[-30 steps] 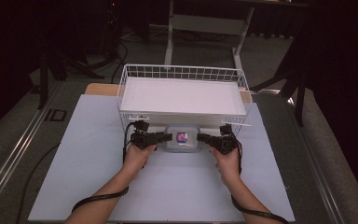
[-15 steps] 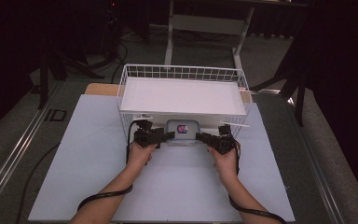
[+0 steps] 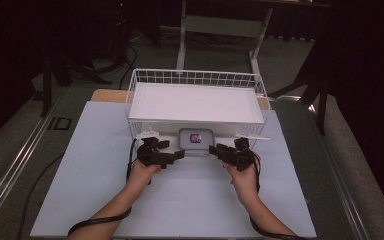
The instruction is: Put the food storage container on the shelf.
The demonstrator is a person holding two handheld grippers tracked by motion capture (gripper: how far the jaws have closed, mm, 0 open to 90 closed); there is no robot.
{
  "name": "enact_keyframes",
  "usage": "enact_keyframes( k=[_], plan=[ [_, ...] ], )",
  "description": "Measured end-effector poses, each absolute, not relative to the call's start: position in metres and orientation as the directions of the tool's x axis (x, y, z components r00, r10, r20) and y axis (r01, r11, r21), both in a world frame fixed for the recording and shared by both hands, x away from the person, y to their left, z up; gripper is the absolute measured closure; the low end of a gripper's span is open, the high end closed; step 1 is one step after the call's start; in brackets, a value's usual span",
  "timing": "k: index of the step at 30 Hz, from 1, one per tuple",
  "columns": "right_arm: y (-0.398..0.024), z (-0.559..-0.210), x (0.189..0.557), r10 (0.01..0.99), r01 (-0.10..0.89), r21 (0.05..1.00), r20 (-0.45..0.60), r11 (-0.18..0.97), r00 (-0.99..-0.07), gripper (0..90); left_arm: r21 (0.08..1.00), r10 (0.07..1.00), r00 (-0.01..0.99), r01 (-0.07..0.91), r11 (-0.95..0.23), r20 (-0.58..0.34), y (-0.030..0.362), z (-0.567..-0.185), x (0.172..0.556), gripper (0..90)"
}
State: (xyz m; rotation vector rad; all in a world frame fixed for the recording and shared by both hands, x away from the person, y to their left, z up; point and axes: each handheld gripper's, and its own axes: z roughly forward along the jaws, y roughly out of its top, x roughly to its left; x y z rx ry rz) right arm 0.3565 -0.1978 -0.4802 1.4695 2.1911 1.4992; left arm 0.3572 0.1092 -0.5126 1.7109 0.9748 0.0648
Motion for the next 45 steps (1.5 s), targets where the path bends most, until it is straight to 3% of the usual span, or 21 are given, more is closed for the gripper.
enact_keyframes(
  k=[7,24,27,31,45],
  plan=[
    [-0.181,-0.48,0.343,0.726,0.64,0.763,0.387,0.094,-0.568,55.9,0.847,0.602,0.71,0.522,-0.101,-0.365,0.115,-0.501,0.335,8.5],
    [-0.159,-0.499,0.33,0.721,0.647,0.748,0.365,0.149,-0.589,58.0,0.849,0.572,0.733,0.517,-0.114,-0.369,0.138,-0.499,0.28,7.9],
    [-0.159,-0.501,0.33,0.723,0.648,0.746,0.363,0.152,-0.587,64.4,0.853,0.576,0.733,0.51,-0.113,-0.362,0.141,-0.502,0.272,7.9],
    [-0.155,-0.505,0.332,0.725,0.65,0.736,0.342,0.188,-0.598,88.6,0.868,0.593,0.739,0.479,-0.13,-0.319,0.141,-0.507,0.265,7.9],
    [-0.14,-0.519,0.361,0.754,0.653,0.734,0.318,0.187,-0.574,89.8,0.888,0.593,0.757,0.436,-0.148,-0.273,0.139,-0.513,0.26,7.8]
  ],
)
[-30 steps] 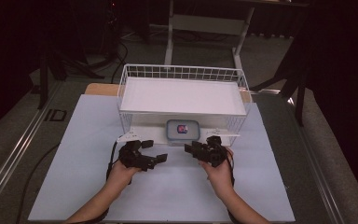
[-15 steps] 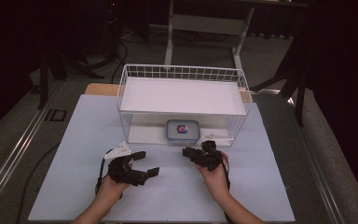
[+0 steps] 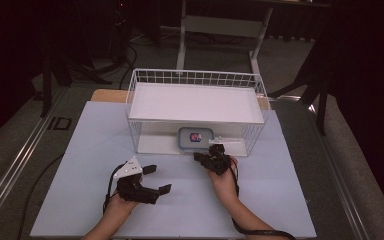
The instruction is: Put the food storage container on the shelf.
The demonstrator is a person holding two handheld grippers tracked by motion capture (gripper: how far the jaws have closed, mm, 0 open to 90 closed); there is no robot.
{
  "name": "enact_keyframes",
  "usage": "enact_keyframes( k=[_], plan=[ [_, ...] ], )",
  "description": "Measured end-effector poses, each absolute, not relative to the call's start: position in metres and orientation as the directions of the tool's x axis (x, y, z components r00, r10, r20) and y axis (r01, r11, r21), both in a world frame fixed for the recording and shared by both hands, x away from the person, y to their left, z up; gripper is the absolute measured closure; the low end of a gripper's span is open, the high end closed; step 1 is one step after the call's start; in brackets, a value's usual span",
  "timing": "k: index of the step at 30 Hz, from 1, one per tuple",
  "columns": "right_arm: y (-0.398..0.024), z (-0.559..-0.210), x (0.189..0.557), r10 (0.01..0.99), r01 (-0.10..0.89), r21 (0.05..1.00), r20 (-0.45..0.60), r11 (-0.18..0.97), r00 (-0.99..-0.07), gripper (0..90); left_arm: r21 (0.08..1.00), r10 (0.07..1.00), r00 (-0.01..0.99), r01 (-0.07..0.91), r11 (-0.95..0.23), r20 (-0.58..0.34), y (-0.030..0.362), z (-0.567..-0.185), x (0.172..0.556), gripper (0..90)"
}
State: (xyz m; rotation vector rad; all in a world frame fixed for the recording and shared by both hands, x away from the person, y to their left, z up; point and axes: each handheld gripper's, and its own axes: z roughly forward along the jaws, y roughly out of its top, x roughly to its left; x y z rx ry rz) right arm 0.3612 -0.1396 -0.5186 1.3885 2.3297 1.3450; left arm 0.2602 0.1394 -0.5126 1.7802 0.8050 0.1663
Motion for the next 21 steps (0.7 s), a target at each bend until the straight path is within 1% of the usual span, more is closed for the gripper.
enact_keyframes(
  k=[4,7,11,13,16,19,21],
  plan=[
    [-0.135,-0.521,0.369,0.767,0.643,0.743,0.301,0.184,-0.567,89.9,0.892,0.597,0.752,0.433,-0.129,-0.279,0.142,-0.511,0.26,7.8],
    [-0.136,-0.525,0.375,0.775,0.658,0.737,0.322,0.155,-0.543,89.9,0.896,0.593,0.757,0.425,-0.126,-0.275,0.142,-0.511,0.259,7.8],
    [-0.134,-0.526,0.381,0.786,0.651,0.744,0.311,0.149,-0.535,89.9,0.897,0.591,0.76,0.423,-0.132,-0.272,0.141,-0.511,0.258,7.8],
    [-0.132,-0.525,0.385,0.79,0.657,0.743,0.323,0.13,-0.521,89.8,0.893,0.592,0.759,0.428,-0.138,-0.273,0.141,-0.513,0.259,7.8],
    [-0.13,-0.526,0.391,0.795,0.642,0.755,0.303,0.137,-0.526,89.8,0.895,0.593,0.761,0.423,-0.142,-0.265,0.142,-0.514,0.257,7.8],
    [-0.128,-0.526,0.398,0.797,0.649,0.751,0.315,0.124,-0.516,89.8,0.896,0.595,0.759,0.422,-0.138,-0.266,0.143,-0.514,0.258,7.8],
    [-0.127,-0.526,0.401,0.801,0.643,0.755,0.304,0.128,-0.517,89.8,0.897,0.595,0.761,0.419,-0.143,-0.26,0.142,-0.514,0.258,7.8]
  ],
)
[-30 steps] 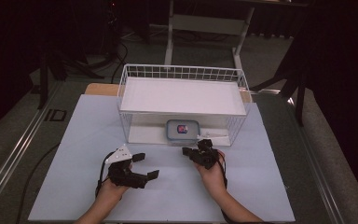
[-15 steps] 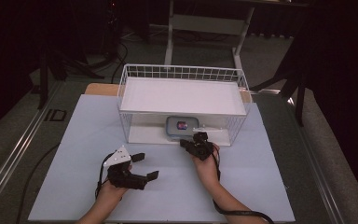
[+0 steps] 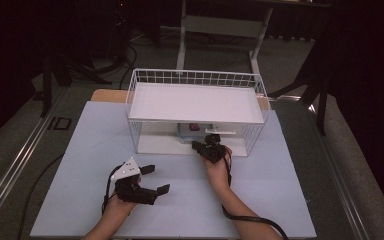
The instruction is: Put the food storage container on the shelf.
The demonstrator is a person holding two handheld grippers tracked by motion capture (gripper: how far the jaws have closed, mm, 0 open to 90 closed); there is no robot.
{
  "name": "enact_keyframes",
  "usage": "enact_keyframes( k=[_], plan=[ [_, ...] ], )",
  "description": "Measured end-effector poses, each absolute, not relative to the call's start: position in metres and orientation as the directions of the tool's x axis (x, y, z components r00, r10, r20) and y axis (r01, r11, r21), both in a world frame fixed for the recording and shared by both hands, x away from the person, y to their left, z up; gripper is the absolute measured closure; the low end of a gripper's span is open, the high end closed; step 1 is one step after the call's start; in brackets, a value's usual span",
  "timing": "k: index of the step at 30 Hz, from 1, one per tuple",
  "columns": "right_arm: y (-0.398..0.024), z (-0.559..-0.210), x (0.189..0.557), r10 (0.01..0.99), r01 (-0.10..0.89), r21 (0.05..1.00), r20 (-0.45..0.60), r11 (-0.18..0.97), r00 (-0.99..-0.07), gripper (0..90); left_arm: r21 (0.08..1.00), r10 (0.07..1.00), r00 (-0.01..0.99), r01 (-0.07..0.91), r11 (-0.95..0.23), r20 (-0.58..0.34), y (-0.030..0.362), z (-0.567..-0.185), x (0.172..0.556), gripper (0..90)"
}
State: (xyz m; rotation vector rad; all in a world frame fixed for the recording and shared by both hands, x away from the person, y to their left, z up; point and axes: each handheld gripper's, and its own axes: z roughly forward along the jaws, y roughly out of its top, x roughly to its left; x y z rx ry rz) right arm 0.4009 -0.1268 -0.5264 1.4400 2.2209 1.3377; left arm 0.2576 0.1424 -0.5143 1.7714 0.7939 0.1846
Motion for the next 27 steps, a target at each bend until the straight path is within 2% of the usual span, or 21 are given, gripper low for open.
enact_keyframes(
  k=[4,10,12,13,14,15,16,17,19,22,27],
  plan=[
    [-0.122,-0.524,0.405,0.81,0.682,0.725,0.342,0.094,-0.476,89.8,0.902,0.598,0.769,0.397,-0.171,-0.225,0.14,-0.515,0.256,7.8],
    [-0.122,-0.526,0.413,0.814,0.663,0.741,0.319,0.104,-0.485,89.8,0.902,0.589,0.775,0.397,-0.168,-0.231,0.137,-0.515,0.255,7.8],
    [-0.123,-0.524,0.413,0.814,0.694,0.715,0.356,0.08,-0.46,89.8,0.902,0.589,0.774,0.398,-0.165,-0.234,0.137,-0.515,0.254,7.8],
    [-0.125,-0.525,0.415,0.794,0.664,0.741,0.346,0.095,-0.5,89.8,0.903,0.587,0.774,0.399,-0.161,-0.237,0.138,-0.514,0.254,7.8],
    [-0.124,-0.522,0.412,0.813,0.728,0.683,0.389,0.061,-0.433,89.8,0.904,0.589,0.772,0.399,-0.158,-0.238,0.138,-0.514,0.254,7.8],
    [-0.123,-0.522,0.411,0.816,0.735,0.676,0.392,0.059,-0.425,89.9,0.904,0.592,0.772,0.395,-0.162,-0.232,0.138,-0.514,0.253,7.8],
    [-0.125,-0.526,0.416,0.795,0.664,0.741,0.342,0.1,-0.502,89.8,0.907,0.589,0.776,0.388,-0.165,-0.224,0.138,-0.514,0.253,7.8],
    [-0.123,-0.522,0.412,0.813,0.716,0.695,0.375,0.072,-0.446,89.8,0.908,0.589,0.777,0.385,-0.166,-0.222,0.137,-0.513,0.252,7.8],
    [-0.122,-0.522,0.412,0.814,0.708,0.702,0.365,0.077,-0.451,89.9,0.908,0.588,0.778,0.384,-0.168,-0.22,0.137,-0.513,0.252,7.8],
    [-0.123,-0.523,0.411,0.807,0.68,0.729,0.352,0.082,-0.475,89.5,0.907,0.588,0.778,0.386,-0.166,-0.223,0.138,-0.513,0.252,7.8],
    [-0.122,-0.522,0.401,0.79,0.637,0.758,0.302,0.14,-0.533,79.9,0.906,0.587,0.779,0.388,-0.172,-0.222,0.137,-0.513,0.252,7.8]
  ],
)
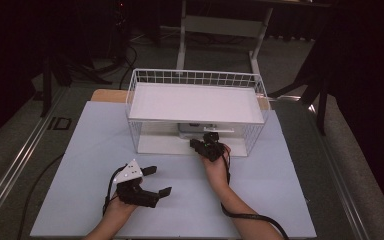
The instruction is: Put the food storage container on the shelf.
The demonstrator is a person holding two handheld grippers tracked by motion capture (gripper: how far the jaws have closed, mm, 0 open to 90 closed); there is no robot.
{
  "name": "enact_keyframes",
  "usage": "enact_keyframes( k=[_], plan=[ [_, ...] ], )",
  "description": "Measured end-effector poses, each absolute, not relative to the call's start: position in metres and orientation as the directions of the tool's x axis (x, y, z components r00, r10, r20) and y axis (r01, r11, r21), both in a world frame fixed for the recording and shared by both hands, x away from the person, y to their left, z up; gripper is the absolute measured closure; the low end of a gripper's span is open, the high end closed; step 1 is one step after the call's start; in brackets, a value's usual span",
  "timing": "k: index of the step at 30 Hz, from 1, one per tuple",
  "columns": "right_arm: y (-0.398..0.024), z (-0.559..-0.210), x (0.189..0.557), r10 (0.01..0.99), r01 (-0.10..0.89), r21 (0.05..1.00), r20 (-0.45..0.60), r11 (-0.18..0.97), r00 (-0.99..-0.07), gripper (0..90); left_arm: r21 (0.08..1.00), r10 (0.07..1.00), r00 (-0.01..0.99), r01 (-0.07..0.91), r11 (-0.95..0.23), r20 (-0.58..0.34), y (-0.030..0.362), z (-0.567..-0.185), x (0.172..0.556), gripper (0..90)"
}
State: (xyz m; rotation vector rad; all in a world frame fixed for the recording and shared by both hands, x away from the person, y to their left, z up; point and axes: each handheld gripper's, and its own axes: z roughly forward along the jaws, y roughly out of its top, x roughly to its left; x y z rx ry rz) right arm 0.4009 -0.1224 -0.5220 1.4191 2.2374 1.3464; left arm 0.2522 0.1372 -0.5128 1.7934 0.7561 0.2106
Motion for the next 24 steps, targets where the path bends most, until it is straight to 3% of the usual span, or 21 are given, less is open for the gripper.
enact_keyframes(
  k=[7,15,24],
  plan=[
    [-0.122,-0.517,0.382,0.749,0.611,0.768,0.286,0.194,-0.598,63.9,0.903,0.586,0.781,0.389,-0.182,-0.218,0.135,-0.511,0.251,7.8],
    [-0.141,-0.5,0.349,0.681,0.547,0.815,0.291,0.191,-0.672,22.1,0.908,0.579,0.791,0.371,-0.194,-0.199,0.133,-0.497,0.246,7.8],
    [-0.164,-0.488,0.322,0.629,0.459,0.858,0.228,0.23,-0.743,16.8,0.907,0.585,0.791,0.363,-0.214,-0.179,0.139,-0.494,0.238,7.8]
  ],
)
